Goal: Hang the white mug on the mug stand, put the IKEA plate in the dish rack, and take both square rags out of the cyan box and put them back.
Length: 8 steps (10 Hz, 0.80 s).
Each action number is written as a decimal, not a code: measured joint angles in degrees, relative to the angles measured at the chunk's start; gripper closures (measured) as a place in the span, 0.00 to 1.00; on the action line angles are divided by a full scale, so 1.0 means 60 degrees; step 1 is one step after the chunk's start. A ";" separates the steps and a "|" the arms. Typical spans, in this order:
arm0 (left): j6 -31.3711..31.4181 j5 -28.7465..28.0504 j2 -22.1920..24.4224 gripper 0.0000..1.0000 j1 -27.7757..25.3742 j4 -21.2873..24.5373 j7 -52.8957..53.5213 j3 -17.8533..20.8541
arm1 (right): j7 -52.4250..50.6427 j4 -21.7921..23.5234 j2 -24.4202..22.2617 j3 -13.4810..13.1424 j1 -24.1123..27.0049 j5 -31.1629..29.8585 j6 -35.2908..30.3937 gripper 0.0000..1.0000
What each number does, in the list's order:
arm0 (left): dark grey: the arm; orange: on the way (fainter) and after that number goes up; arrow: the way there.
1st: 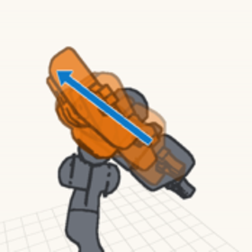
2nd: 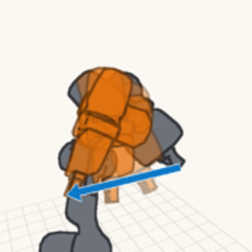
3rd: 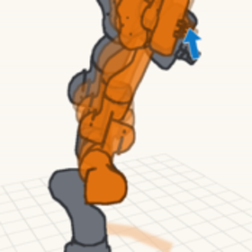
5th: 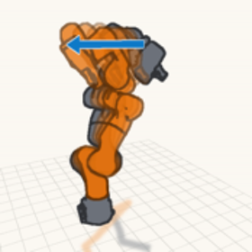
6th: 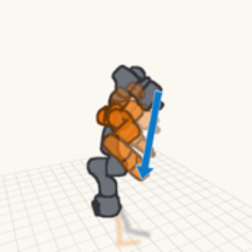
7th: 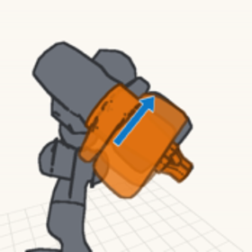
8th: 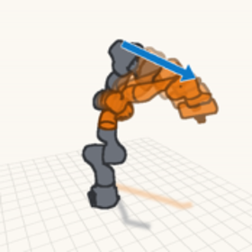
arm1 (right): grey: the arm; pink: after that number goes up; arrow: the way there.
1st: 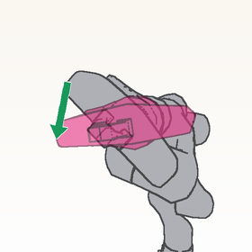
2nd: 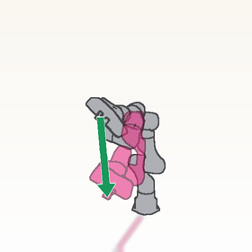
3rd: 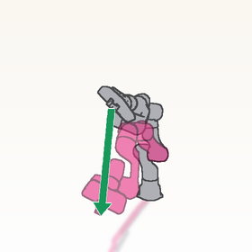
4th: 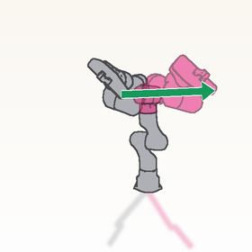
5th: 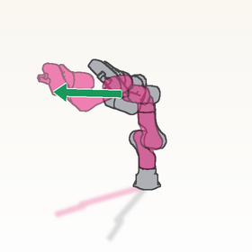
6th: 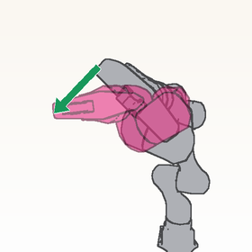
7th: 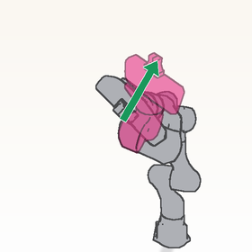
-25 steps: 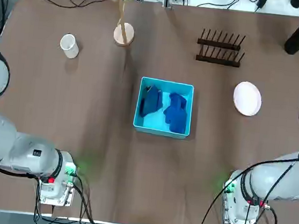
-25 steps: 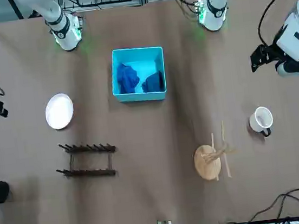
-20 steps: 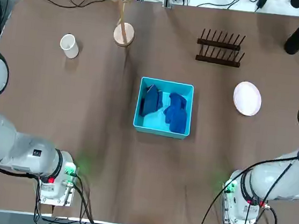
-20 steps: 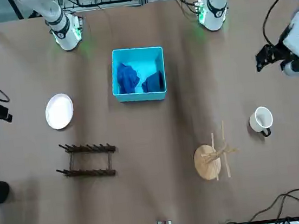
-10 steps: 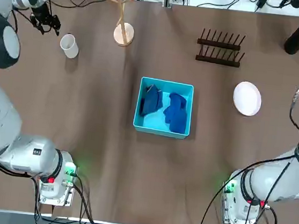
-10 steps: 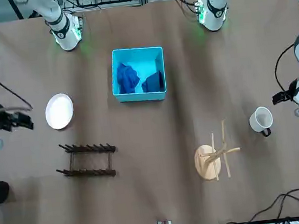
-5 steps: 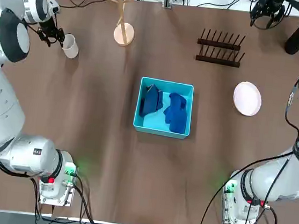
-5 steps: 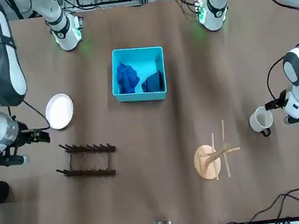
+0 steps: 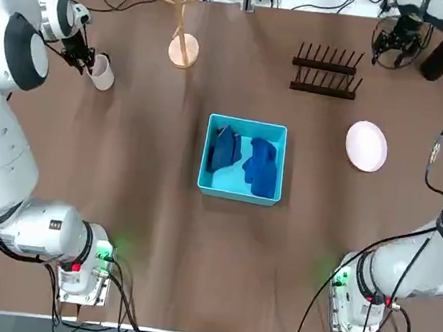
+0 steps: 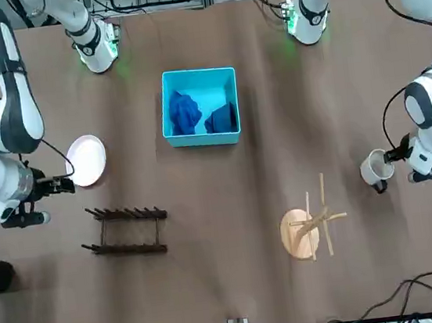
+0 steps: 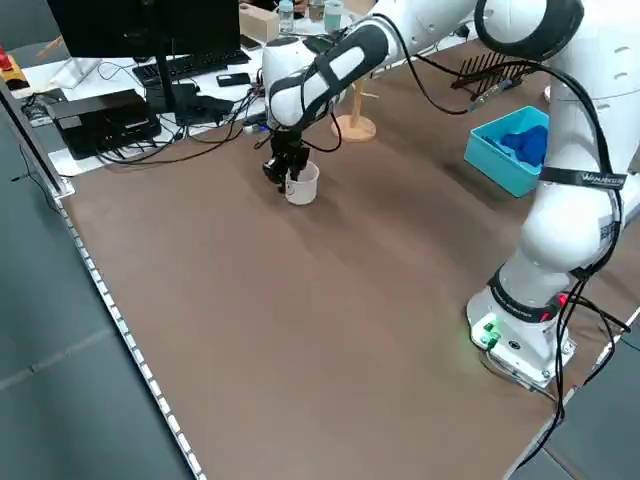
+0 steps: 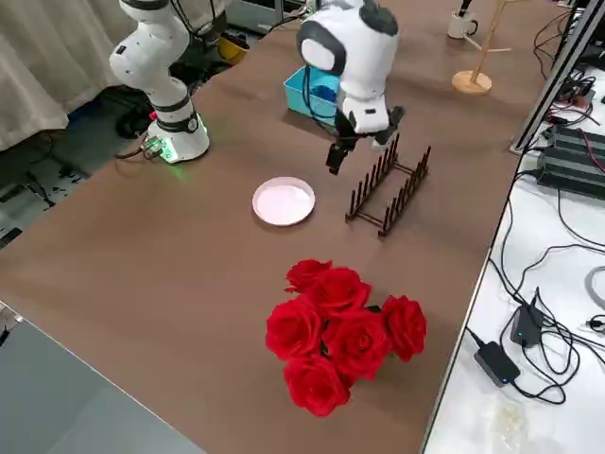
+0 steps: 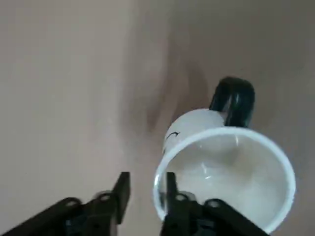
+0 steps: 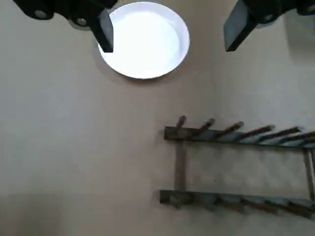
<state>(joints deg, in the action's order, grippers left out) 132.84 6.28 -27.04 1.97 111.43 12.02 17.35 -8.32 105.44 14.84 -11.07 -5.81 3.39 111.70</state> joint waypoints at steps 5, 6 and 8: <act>0.0230 0.0043 0.0847 0.93 0.0070 -0.0099 0.0058 -0.0318 | -0.1769 0.1121 -0.0018 -0.0005 0.0872 0.0000 0.1537 0.01; 0.0230 0.0045 0.1252 0.93 0.0064 -0.0106 0.0049 -0.0547 | -0.1858 0.1675 -0.0008 0.0004 0.0870 0.0000 0.2272 0.01; 0.0240 0.0046 0.2113 0.93 0.0072 -0.0123 0.0020 -0.1317 | -0.2231 0.2225 -0.0008 -0.0007 0.0959 0.0000 0.2804 0.01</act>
<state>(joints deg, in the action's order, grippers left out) 134.28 6.55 -14.36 2.41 110.70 12.14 9.45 -21.70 118.78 14.79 -11.11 -0.06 3.39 128.52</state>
